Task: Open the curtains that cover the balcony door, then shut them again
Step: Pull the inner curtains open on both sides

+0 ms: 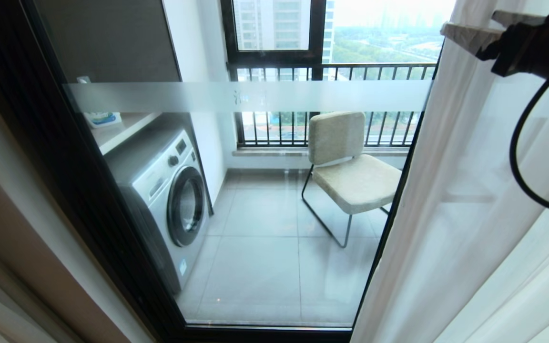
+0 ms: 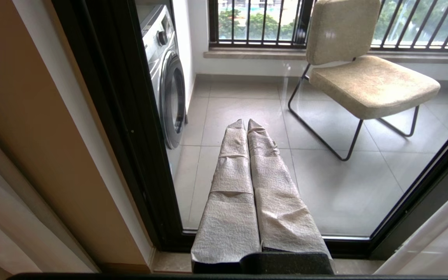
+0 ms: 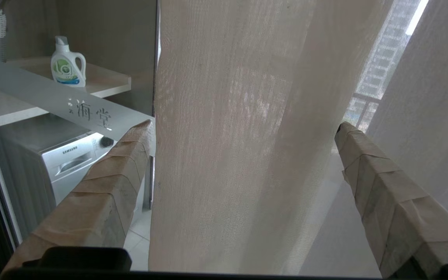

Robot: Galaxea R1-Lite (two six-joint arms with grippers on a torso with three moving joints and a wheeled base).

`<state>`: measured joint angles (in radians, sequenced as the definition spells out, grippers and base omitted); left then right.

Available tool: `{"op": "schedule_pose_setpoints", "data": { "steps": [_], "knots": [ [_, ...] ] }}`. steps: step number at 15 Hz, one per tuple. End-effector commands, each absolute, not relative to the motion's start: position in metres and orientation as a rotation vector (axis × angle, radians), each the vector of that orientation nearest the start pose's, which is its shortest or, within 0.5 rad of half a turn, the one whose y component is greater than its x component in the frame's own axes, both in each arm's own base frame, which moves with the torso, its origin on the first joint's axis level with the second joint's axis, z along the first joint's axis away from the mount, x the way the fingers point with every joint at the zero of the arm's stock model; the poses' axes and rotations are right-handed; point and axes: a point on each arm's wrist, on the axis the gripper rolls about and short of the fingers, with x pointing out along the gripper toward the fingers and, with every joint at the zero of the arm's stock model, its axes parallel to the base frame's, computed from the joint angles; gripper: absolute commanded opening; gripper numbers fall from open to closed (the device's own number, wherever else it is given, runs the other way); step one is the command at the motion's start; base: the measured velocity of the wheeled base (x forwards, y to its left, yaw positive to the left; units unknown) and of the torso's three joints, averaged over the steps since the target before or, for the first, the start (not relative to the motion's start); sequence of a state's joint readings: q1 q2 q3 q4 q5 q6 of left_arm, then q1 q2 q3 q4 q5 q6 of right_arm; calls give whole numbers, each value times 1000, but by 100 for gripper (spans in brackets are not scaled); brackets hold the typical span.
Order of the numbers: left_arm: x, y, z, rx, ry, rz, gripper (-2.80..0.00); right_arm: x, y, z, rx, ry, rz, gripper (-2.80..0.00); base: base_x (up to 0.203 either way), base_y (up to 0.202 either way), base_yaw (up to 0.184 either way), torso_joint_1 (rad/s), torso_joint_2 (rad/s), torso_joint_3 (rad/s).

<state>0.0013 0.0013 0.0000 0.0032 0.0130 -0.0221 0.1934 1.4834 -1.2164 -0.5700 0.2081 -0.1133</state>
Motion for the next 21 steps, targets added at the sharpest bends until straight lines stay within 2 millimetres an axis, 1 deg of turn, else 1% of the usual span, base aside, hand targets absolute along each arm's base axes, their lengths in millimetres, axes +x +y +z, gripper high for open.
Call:
{"op": "schedule_pose_setpoints", "data": {
  "steps": [1,5,6,9,11,15,17,21],
  "knots": [
    [-23,0,75,-23,4,15,-280,272,57,350,-102,-305,369,0,0,0,0,0,0,0],
    [-23,0,75,-23,4,15,-280,282,58,354,-95,-317,339,0,0,0,0,0,0,0],
    [-23,0,75,-23,4,15,-280,282,58,354,-95,-315,338,-280,0,0,0,0,0,0],
    [-23,0,75,-23,4,15,-280,281,58,355,-95,-320,334,-280,0,0,0,0,0,0],
    [-23,0,75,-23,4,15,-280,278,54,358,-95,-329,310,-280,0,0,0,0,0,0],
    [-23,0,75,-23,4,15,-280,262,44,367,-95,-357,270,-280,0,0,0,0,0,0],
    [-23,0,75,-23,4,15,-280,256,35,369,-100,-362,240,-280,0,0,0,0,0,0],
    [-23,0,75,-23,4,15,-280,252,4,368,-117,-345,123,-280,0,0,0,0,0,0]
  ]
}}
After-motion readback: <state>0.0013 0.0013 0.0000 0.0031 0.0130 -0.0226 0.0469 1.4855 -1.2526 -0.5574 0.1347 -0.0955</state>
